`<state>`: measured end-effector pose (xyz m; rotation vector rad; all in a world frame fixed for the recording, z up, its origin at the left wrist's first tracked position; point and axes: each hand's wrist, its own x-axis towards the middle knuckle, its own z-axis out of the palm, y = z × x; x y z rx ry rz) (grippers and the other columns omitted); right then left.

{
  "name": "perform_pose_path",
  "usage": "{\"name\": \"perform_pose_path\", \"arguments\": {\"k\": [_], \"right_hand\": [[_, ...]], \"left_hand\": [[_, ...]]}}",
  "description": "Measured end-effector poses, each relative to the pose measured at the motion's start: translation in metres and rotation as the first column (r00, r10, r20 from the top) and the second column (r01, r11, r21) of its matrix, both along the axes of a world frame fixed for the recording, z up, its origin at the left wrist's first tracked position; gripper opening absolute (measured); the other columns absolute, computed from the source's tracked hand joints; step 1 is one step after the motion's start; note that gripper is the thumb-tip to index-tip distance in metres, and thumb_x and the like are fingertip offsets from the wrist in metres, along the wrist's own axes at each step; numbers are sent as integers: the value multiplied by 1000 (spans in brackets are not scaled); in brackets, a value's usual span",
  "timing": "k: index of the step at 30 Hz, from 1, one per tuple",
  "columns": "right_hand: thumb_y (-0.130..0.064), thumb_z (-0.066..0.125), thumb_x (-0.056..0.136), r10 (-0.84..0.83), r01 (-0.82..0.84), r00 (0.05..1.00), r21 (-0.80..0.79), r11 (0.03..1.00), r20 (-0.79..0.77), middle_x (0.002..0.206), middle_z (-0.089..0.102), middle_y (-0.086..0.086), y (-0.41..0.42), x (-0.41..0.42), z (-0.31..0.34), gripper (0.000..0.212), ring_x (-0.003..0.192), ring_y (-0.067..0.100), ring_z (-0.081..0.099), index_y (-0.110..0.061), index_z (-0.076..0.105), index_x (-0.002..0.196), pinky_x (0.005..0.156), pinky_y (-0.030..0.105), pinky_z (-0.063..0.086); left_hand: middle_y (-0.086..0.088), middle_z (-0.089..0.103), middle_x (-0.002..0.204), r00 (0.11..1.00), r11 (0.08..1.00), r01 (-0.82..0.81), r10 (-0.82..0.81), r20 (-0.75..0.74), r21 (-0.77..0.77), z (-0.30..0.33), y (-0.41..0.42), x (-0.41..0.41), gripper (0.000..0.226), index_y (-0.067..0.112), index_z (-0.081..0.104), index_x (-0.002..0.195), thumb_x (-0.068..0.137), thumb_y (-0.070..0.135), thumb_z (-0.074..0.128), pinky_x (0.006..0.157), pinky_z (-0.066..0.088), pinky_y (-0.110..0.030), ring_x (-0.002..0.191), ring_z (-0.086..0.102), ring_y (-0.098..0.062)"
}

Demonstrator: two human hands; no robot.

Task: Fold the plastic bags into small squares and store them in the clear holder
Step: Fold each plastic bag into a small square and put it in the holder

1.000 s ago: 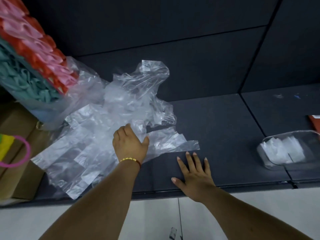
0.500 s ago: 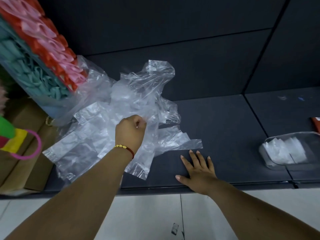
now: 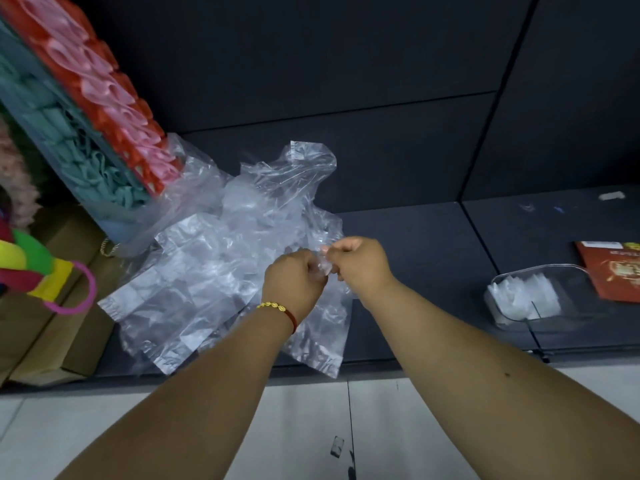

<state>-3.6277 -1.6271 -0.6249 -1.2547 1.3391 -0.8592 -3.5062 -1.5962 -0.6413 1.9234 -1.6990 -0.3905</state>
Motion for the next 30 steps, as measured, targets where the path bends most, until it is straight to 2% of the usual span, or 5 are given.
{"name": "perform_pose_path", "arguments": {"k": [6, 10, 20, 24, 30], "right_hand": [[-22, 68, 91, 84, -98, 986, -96, 991, -140, 77, 59, 1, 4, -29, 43, 21, 61, 6, 51, -2, 69, 84, 59, 17, 42], [-21, 65, 92, 112, -215, 942, -310, 926, -318, 95, 52, 1, 17, -41, 79, 21, 83, 11, 52, -3, 68, 82, 77, 22, 43], [-22, 66, 91, 247, -388, 906, -444, 807, -343, 92, 64, 4, 76, -68, 171, 18, 75, 5, 56, -6, 70, 82, 72, 21, 47], [-27, 69, 89, 284, -417, 898, -444, 793, -335, 84, 66, 10, 94, -79, 196, 24, 66, 10, 54, -13, 66, 70, 64, 26, 46], [-46, 66, 87, 269, -357, 928, -410, 839, -257, 92, 66, -5, 119, -94, 214, 31, 81, 9, 60, -17, 63, 97, 76, 28, 51]], "left_hand": [[-2, 60, 96, 893, 954, 244, -149, -425, 177, 43, 29, -3, 41, 16, 57, 82, 68, 50, 76, 81, 44, -27, 90, 57, -14], [0, 51, 79, 755, 939, 312, -151, -638, 147, 81, 47, -7, 33, 9, 54, 79, 79, 40, 66, 80, 36, -29, 80, 49, -14], [-3, 59, 103, 711, 944, 330, -245, -659, 4, 159, 90, -26, 49, 24, 61, 111, 68, 43, 77, 86, 46, -24, 95, 56, -13], [-8, 64, 121, 745, 929, 369, -317, -587, -34, 179, 109, -30, 44, 5, 67, 108, 80, 38, 76, 101, 43, -27, 113, 59, -16], [-11, 63, 79, 662, 965, 67, -233, -712, -254, 200, 128, -49, 21, 4, 62, 77, 92, 19, 66, 83, 48, -25, 80, 57, -17]]}}
